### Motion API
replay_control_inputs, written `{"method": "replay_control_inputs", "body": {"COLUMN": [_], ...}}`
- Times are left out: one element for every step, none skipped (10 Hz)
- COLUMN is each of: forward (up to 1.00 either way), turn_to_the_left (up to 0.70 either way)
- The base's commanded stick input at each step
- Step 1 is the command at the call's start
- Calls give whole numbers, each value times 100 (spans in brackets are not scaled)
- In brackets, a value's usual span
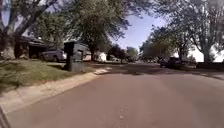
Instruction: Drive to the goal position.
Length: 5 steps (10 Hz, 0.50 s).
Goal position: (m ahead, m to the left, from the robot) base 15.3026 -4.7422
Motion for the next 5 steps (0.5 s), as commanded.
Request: {"method": "replay_control_inputs", "body": {"forward": [100,100,100,100,100], "turn_to_the_left": [0,0,0,-2,-7]}}
